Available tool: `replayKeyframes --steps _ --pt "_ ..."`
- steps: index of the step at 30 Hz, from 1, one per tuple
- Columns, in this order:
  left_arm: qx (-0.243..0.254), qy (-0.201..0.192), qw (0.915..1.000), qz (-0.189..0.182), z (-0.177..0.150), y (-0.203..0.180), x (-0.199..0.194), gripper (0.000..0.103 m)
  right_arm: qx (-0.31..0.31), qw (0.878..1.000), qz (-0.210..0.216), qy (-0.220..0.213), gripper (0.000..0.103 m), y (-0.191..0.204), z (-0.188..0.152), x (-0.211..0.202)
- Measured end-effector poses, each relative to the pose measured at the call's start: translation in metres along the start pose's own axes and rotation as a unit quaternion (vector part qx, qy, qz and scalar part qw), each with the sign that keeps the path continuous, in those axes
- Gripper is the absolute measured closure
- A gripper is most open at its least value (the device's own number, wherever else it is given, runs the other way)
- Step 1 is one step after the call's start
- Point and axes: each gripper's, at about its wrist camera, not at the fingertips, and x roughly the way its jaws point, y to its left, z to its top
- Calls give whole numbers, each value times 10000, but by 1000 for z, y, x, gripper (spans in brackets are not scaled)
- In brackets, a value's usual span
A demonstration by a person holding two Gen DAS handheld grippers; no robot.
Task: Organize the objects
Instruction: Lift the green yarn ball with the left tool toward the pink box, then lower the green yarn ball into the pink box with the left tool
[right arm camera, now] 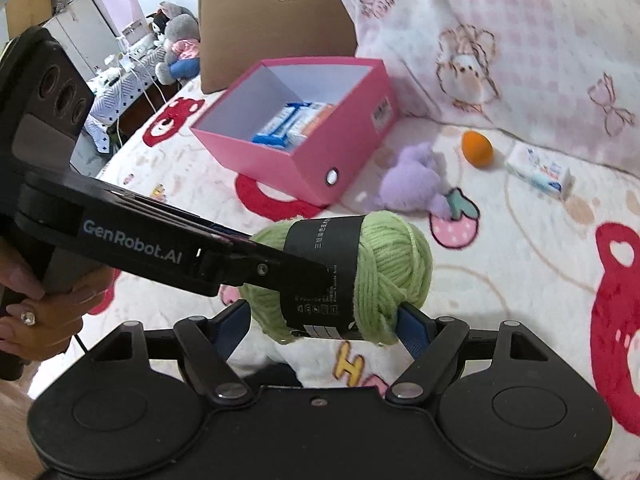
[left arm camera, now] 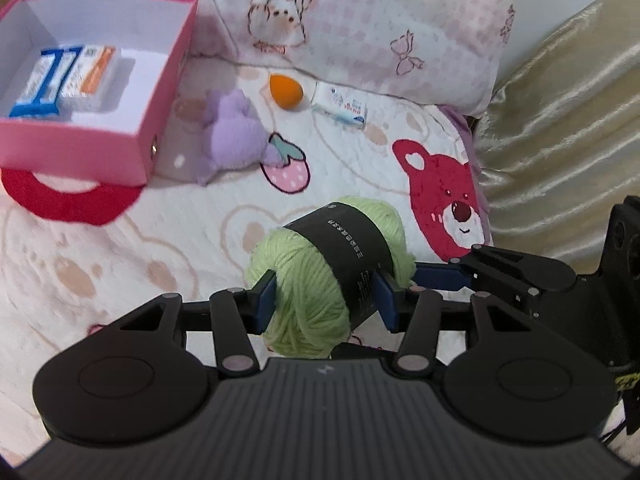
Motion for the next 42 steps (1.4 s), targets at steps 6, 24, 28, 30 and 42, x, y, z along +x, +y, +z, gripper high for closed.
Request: replayKeyframes --steps 6,24,28,30,42 --pt "131 -85 9998 100 12 1 -28 54 -146 9998 -49 -89 27 15 20 -8" --pt "44 -770 9968 225 50 40 -114 54 -606 9958 254 -632 36 66 90 -14" --pt "-2 -919 9951 363 61 54 -126 54 -753 9945 296 -663 39 76 110 -2" --pt "-58 -993 9941 438 69 61 -131 53 -811 9939 328 -664 39 80 119 4" --pt "-132 -1403 9860 890 119 105 -134 53 -704 9926 689 -714 39 89 161 59"
